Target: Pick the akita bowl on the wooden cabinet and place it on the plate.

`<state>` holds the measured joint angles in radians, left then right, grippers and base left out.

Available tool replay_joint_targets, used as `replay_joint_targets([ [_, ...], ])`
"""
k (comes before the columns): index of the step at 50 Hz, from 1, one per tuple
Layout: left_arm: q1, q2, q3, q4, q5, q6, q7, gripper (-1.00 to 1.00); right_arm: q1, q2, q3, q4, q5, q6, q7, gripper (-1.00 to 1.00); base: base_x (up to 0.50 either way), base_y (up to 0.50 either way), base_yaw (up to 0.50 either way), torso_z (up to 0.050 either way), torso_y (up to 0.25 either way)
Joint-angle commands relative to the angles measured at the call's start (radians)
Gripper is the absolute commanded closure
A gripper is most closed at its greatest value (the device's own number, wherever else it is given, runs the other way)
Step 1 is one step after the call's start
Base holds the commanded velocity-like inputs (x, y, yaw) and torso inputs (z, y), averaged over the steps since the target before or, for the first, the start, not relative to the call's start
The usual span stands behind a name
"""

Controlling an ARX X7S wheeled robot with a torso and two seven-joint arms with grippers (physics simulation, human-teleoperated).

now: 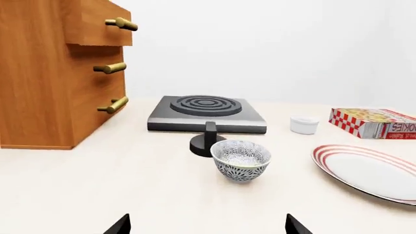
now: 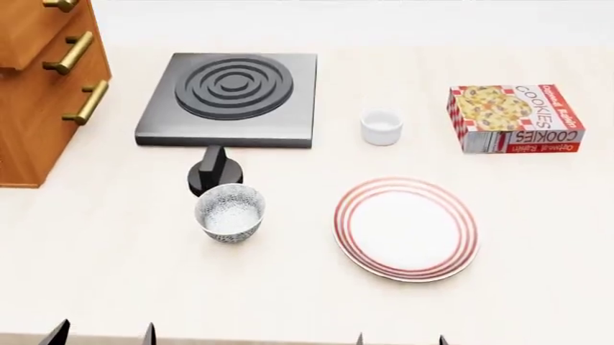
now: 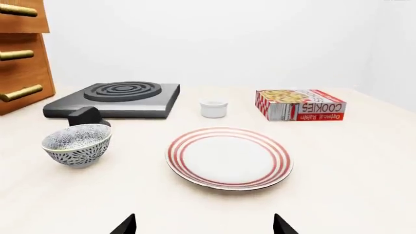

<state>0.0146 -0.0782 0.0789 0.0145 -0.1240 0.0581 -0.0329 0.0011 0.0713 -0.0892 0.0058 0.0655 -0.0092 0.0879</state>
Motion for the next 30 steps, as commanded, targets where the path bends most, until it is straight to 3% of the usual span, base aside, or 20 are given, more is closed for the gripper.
replay_joint_targets([
  [1, 0.003, -0.016, 0.02, 0.003, -0.014, 0.012, -0.01, -1.0, 0.003, 0.013, -0.013, 0.0, 0.021, -0.003, 0.016, -1.0, 0.0, 0.0, 0.0, 0.05, 0.0],
  [21, 0.0, -0.034, 0.042, -0.004, -0.031, 0.015, -0.041, -1.0, 0.007, 0.034, -0.039, 0.003, 0.037, -0.001, 0.045, -1.0, 0.0, 0.0, 0.0, 0.05, 0.0],
  [25, -0.003, -0.035, 0.042, -0.001, -0.043, -0.005, -0.051, -1.0, 0.008, 0.039, -0.047, 0.002, 0.025, 0.002, 0.059, -1.0, 0.0, 0.04, 0.0, 0.01, 0.0],
  [30, -0.005, -0.039, 0.048, -0.001, -0.041, -0.012, -0.061, -1.0, 0.009, 0.046, -0.056, 0.0, 0.022, 0.003, 0.064, -1.0, 0.0, 0.5, 0.0, 0.0, 0.0],
])
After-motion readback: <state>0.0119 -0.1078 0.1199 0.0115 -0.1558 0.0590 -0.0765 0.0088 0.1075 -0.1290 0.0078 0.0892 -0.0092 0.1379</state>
